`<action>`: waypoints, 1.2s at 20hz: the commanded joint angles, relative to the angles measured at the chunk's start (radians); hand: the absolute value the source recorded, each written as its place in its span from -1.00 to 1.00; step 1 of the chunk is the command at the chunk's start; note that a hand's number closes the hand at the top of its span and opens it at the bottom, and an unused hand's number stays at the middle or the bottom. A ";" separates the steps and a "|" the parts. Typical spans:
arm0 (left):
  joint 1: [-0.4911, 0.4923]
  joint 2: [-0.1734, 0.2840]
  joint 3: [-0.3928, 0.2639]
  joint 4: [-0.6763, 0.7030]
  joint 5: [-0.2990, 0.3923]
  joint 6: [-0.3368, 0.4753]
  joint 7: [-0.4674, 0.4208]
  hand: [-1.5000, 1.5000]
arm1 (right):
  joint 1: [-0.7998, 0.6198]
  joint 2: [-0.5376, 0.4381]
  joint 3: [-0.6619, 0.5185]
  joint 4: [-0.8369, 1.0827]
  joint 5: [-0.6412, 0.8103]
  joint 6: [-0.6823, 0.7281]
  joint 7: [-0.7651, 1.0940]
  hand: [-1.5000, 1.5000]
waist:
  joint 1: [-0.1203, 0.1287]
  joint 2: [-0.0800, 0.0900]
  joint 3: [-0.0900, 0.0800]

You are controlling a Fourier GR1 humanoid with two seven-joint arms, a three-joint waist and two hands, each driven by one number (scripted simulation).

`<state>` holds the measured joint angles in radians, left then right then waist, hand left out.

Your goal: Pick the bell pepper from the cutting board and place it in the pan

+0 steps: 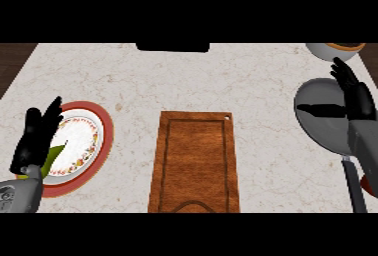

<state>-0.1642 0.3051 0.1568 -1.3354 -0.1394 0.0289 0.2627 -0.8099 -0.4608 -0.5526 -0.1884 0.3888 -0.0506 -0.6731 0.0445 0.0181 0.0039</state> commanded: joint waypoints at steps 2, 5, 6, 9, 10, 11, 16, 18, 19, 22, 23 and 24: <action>-0.014 -0.003 0.000 0.017 -0.022 0.022 0.006 0.00 | 0.014 -0.119 -0.052 0.013 -0.051 0.044 0.042 -1.00 | -0.013 -0.002 -0.001; -0.001 0.004 0.011 0.023 -0.006 -0.001 -0.024 0.00 | 0.065 -0.198 -0.091 0.012 -0.094 0.109 0.025 -1.00 | -0.019 -0.004 -0.001; -0.017 0.016 0.024 0.034 0.010 -0.015 0.000 0.00 | 0.052 -0.261 -0.098 0.018 -0.099 0.152 0.067 -1.00 | -0.019 -0.003 0.000; 0.004 -0.001 0.018 0.024 -0.005 0.009 -0.002 0.00 | 0.110 -0.358 -0.134 0.022 -0.138 0.266 0.038 -1.00 | -0.024 -0.004 0.000; -0.012 0.012 0.028 0.022 0.002 0.003 -0.017 0.00 | 0.154 -0.390 -0.140 0.028 -0.141 0.309 0.001 -1.00 | -0.024 0.000 0.002; 0.003 0.005 0.031 0.048 0.002 0.000 -0.042 0.00 | 0.188 -0.351 -0.135 0.021 -0.145 0.284 -0.034 -1.00 | -0.026 -0.006 0.000; 0.033 -0.018 0.013 0.006 -0.005 0.010 -0.033 0.00 | 0.276 -0.519 -0.172 0.050 -0.181 0.494 -0.036 -1.00 | -0.024 -0.005 0.002; 0.026 0.003 0.030 0.029 0.003 -0.004 -0.038 0.00 | 0.323 -0.510 -0.174 0.044 -0.185 0.519 -0.096 -1.00 | -0.026 -0.005 0.002; 0.042 0.026 0.045 -0.001 0.026 -0.031 -0.036 0.00 | 0.356 -0.538 -0.180 0.054 -0.187 0.545 -0.103 -1.00 | -0.022 -0.005 0.004; 0.035 0.029 0.053 0.035 0.026 -0.035 -0.063 0.00 | 0.339 -0.597 -0.183 0.046 -0.194 0.591 -0.054 -1.00 | -0.018 -0.003 0.004; 0.029 -0.018 0.023 0.014 0.003 0.007 -0.035 0.00 | 0.399 -0.608 -0.173 0.036 -0.184 0.632 -0.114 -1.00 | -0.032 -0.004 0.006; 0.018 -0.010 0.024 0.016 0.002 0.003 -0.022 0.00 | 0.405 -0.587 -0.175 0.032 -0.187 0.598 -0.122 -1.00 | -0.028 -0.004 0.005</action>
<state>-0.1408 0.3057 0.1864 -1.3164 -0.1339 0.0250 0.2307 -0.4699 -1.0231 -0.7235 -0.1549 0.2076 0.4554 -0.7059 0.0191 0.0144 0.0080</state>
